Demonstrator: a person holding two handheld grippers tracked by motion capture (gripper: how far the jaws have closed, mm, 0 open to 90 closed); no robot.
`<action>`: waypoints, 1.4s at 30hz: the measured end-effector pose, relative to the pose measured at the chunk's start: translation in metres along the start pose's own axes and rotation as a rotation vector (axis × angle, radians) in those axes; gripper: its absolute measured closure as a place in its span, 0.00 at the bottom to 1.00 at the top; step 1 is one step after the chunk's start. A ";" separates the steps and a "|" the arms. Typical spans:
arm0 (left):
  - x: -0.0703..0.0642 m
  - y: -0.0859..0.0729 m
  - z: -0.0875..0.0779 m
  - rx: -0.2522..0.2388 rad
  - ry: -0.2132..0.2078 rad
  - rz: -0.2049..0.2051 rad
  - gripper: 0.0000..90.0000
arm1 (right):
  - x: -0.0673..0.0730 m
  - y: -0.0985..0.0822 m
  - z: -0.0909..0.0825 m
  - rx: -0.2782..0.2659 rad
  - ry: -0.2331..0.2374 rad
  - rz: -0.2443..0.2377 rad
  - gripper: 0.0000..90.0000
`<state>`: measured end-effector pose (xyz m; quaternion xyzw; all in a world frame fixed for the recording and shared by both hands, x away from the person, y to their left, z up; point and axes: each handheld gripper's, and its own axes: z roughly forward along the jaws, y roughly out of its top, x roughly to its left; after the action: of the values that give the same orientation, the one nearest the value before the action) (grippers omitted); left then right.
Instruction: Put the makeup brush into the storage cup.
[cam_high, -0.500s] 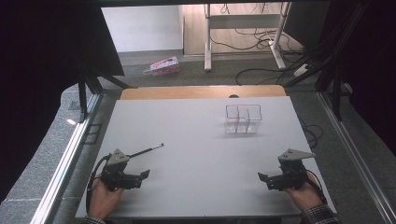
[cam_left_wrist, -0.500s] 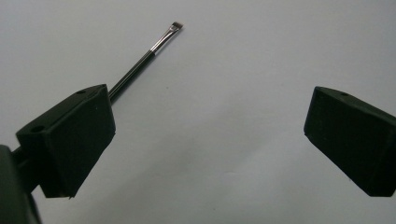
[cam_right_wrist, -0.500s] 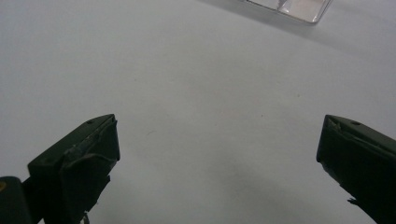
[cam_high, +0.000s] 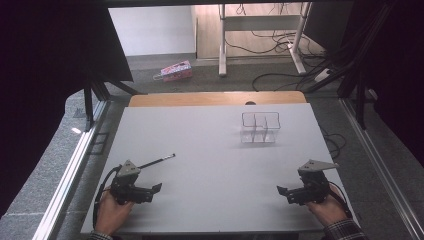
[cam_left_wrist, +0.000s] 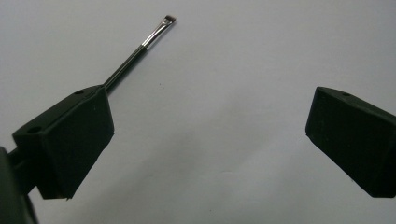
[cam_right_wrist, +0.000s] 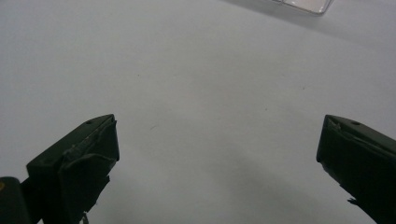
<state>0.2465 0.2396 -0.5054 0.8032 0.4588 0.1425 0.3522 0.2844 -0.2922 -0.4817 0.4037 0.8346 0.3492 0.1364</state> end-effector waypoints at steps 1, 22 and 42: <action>0.000 0.000 0.000 0.000 0.000 0.000 0.01 | 0.000 0.000 0.000 0.000 0.000 0.000 0.00; 0.003 0.005 0.000 0.059 0.043 0.006 0.01 | 0.005 0.001 0.006 0.035 -0.008 -0.066 0.00; 0.016 0.019 0.006 0.140 0.031 0.031 0.02 | 0.006 0.002 0.008 0.047 -0.016 -0.075 0.00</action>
<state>0.2704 0.2438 -0.4977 0.8306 0.4607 0.1278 0.2856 0.2860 -0.2833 -0.4861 0.3779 0.8559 0.3210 0.1467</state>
